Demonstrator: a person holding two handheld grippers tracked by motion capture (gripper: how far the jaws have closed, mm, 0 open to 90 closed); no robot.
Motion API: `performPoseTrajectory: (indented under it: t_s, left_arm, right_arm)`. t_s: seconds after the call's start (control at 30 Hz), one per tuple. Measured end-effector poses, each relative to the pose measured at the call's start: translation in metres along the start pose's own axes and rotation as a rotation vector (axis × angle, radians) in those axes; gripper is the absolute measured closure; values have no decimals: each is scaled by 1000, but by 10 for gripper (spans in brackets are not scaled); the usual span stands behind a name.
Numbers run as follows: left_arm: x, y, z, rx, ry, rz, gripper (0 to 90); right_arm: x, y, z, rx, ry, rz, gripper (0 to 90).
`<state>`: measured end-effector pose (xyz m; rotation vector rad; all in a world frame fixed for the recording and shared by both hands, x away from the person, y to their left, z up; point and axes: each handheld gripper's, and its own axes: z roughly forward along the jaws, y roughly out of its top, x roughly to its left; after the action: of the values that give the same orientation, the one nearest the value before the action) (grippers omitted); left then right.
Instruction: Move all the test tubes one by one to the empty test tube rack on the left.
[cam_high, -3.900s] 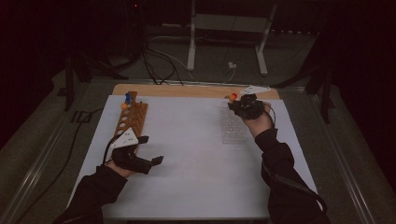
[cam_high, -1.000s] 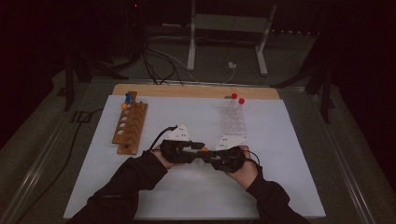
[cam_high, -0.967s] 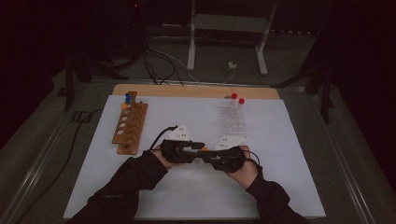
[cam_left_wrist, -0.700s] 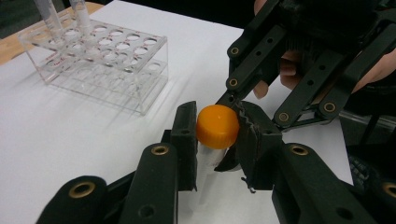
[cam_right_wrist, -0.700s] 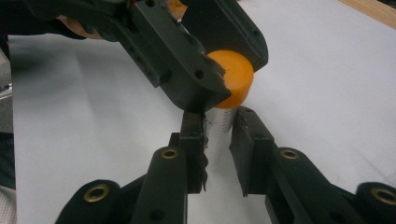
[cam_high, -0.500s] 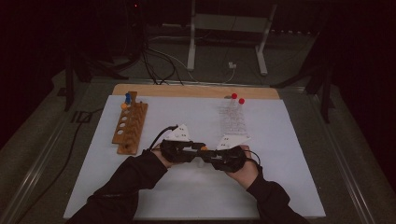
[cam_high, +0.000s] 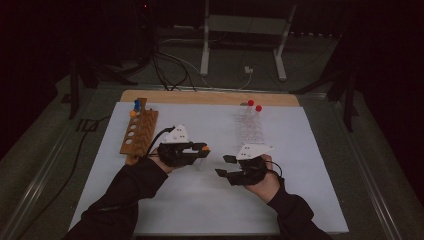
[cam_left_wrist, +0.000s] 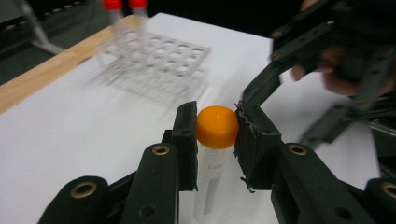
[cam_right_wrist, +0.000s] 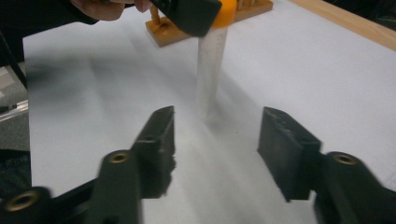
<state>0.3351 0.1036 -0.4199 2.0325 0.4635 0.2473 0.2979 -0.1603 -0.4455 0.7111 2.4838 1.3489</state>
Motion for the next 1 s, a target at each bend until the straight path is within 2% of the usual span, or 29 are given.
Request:
performPoseTrajectory:
  t_s: [0.13,0.37,0.6,0.73,1.0]
  left_arm:
    - [10,-5,-11,-11,33,-29,715]
    - [23,-13,-27,-7,100,-64,715]
    - [37,-13,-51,-33,185,-77,715]
    - [48,-12,-68,-41,231,-86,715]
    - [69,-11,-98,-60,324,-118,715]
  right_arm:
    - [1,1,1,-3,-18,10,250]
    - [1,1,0,-28,-10,21,149]
    - [1,3,0,-45,-6,26,27]
    - [-1,2,-1,-51,23,27,0]
    - [-3,2,-5,-68,20,34,0]
